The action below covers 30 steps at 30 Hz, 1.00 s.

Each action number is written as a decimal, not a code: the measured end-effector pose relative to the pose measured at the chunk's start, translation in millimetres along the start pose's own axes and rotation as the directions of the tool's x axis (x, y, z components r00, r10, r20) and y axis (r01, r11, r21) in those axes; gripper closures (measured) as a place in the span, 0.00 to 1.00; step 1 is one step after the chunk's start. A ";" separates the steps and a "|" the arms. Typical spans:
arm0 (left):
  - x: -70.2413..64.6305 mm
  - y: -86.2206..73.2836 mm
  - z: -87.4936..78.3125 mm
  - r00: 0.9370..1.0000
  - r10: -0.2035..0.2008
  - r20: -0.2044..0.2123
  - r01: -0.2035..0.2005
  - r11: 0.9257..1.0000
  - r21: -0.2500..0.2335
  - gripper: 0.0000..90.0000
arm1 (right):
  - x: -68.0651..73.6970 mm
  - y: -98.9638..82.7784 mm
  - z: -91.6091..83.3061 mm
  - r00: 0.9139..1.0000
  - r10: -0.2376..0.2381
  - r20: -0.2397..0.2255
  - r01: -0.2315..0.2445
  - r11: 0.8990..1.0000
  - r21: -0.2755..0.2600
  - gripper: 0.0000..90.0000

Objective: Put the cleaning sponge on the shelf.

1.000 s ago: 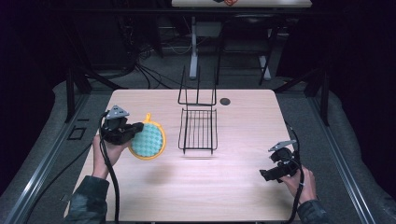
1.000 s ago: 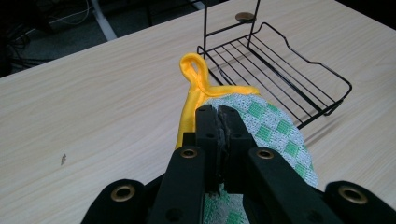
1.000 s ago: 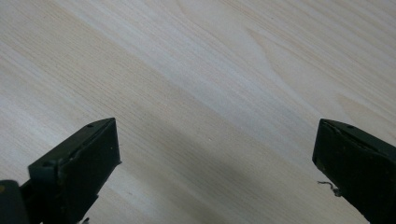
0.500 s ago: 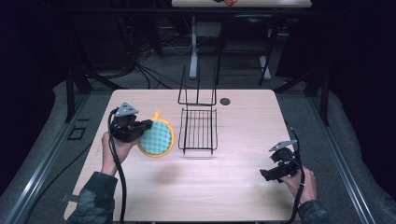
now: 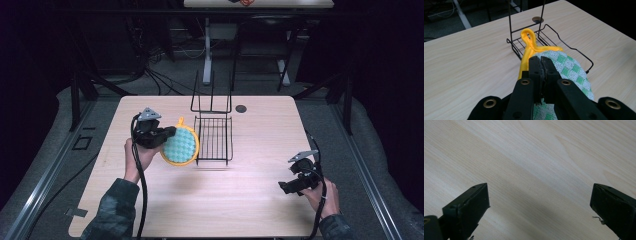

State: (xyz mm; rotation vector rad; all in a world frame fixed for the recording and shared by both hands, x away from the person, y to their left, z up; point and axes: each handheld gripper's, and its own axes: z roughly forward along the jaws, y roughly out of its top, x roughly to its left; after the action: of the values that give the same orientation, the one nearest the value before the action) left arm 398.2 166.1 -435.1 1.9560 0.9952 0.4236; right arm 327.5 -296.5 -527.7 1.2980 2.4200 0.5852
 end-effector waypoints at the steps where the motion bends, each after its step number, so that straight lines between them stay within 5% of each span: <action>1: -1.1 0.5 2.5 1.000 -0.012 0.001 0.012 1.000 -0.003 0.98 | 0.1 0.1 -0.2 1.000 -0.001 -0.001 0.001 1.000 0.004 0.02; 10: -3.3 0.0 23.2 0.999 -0.048 0.009 0.048 0.999 0.014 0.98 | 0.1 0.4 0.2 1.000 0.002 -0.004 -0.002 1.000 0.003 0.03; 30: -10.0 2.7 56.0 0.993 -0.112 0.042 0.114 0.993 -0.033 0.98 | -1.9 -0.8 1.7 1.000 0.006 -0.015 -0.006 1.000 0.021 0.05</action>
State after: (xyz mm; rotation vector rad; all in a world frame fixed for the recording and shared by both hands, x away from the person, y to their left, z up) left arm 427.9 126.6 -463.3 1.8593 1.0596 0.3345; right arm 328.7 -298.1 -529.3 1.3141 2.4417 0.5740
